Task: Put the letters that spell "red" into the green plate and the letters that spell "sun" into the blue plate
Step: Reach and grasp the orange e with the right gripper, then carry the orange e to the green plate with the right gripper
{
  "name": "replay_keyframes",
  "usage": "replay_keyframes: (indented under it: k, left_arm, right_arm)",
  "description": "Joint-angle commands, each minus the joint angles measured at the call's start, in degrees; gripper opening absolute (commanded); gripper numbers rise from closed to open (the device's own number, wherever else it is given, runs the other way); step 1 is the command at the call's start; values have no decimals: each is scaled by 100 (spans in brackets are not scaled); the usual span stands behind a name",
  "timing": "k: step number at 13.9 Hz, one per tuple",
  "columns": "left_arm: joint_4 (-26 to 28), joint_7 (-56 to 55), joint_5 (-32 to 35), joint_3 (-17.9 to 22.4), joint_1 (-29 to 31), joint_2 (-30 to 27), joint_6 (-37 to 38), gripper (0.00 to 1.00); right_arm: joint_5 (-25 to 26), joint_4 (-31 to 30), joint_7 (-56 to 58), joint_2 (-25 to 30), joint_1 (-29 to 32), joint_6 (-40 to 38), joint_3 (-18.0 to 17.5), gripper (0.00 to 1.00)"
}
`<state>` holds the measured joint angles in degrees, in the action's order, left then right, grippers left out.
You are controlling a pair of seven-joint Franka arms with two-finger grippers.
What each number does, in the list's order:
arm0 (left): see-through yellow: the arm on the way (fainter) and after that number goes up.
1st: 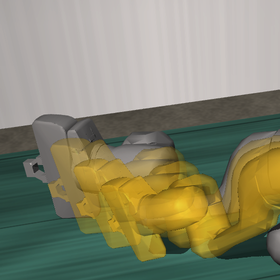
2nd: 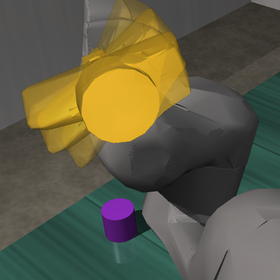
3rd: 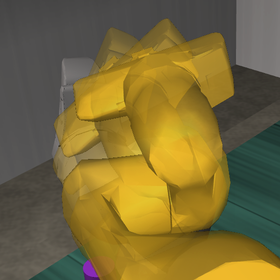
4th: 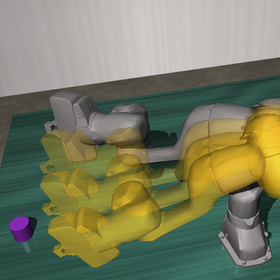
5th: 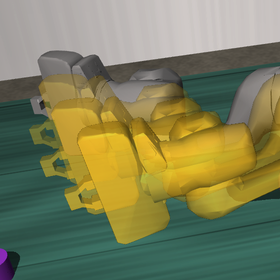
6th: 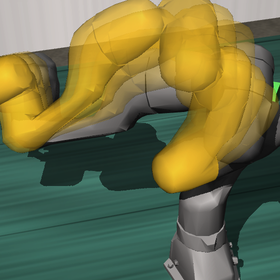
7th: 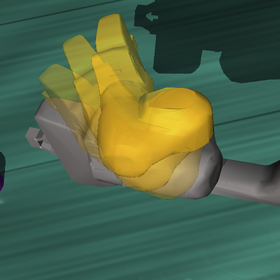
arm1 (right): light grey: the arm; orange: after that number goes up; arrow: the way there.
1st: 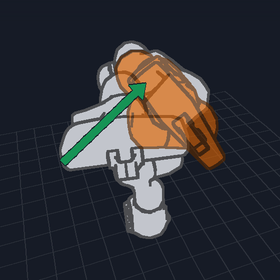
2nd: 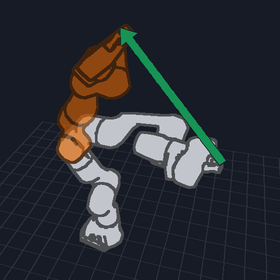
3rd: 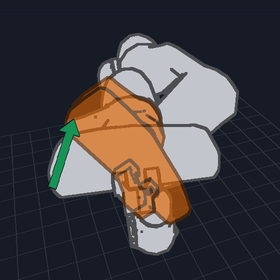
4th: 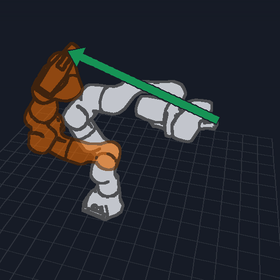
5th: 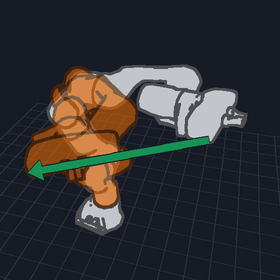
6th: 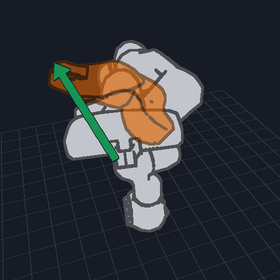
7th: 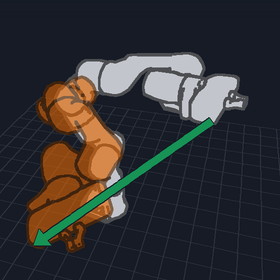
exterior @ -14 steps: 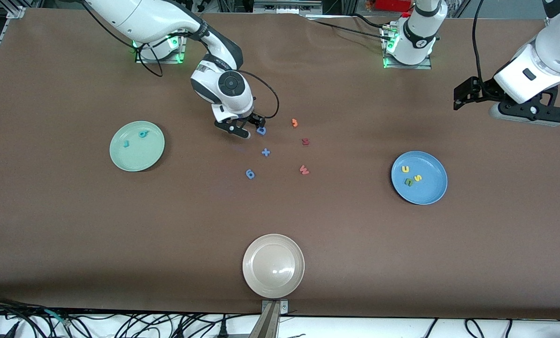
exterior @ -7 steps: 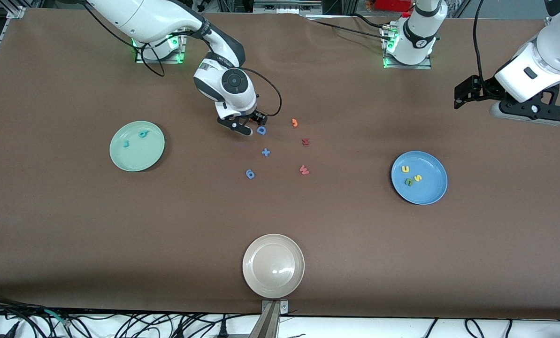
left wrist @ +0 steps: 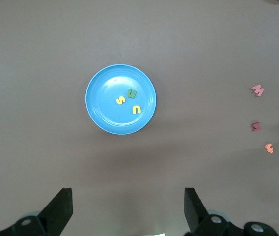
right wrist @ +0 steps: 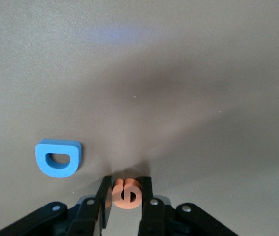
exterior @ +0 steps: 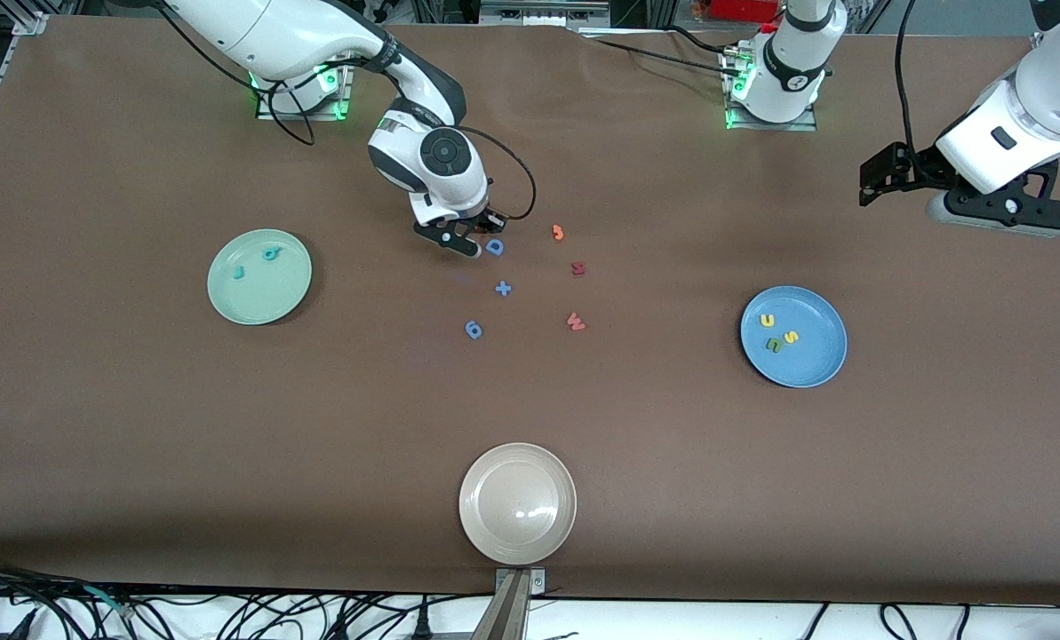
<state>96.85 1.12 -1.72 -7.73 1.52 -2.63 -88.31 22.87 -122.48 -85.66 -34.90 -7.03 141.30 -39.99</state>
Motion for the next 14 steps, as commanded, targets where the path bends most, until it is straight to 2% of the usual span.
replay_keyframes:
  k: [1, 5, 7, 9, 11, 14]
  left_arm:
    - [-193, -59, 198, -27, -29, 79, 183, 100]
    - [-211, -59, 189, -27, -38, 79, 183, 100]
    - [-211, -59, 189, -27, -38, 79, 183, 100]
    - [-211, -59, 189, -27, -29, 79, 183, 100]
    - [-211, -59, 198, -27, -38, 79, 183, 100]
    - [-211, -59, 198, -27, -47, 79, 183, 100]
  right_arm:
    - [147, -12, -144, -122, 35, -6, -26, 5]
    - [138, 84, -118, 52, 105, -119, -35, 5]
    - [112, 137, -48, 298, 202, -531, -61, 5]
    - [7, 451, 14, 361, 237, -1259, -140, 5]
    - [-378, 926, 425, 396, 264, -2006, -175, 5]
    - [-1283, 1410, 1670, 755, 395, -2965, -36, 3]
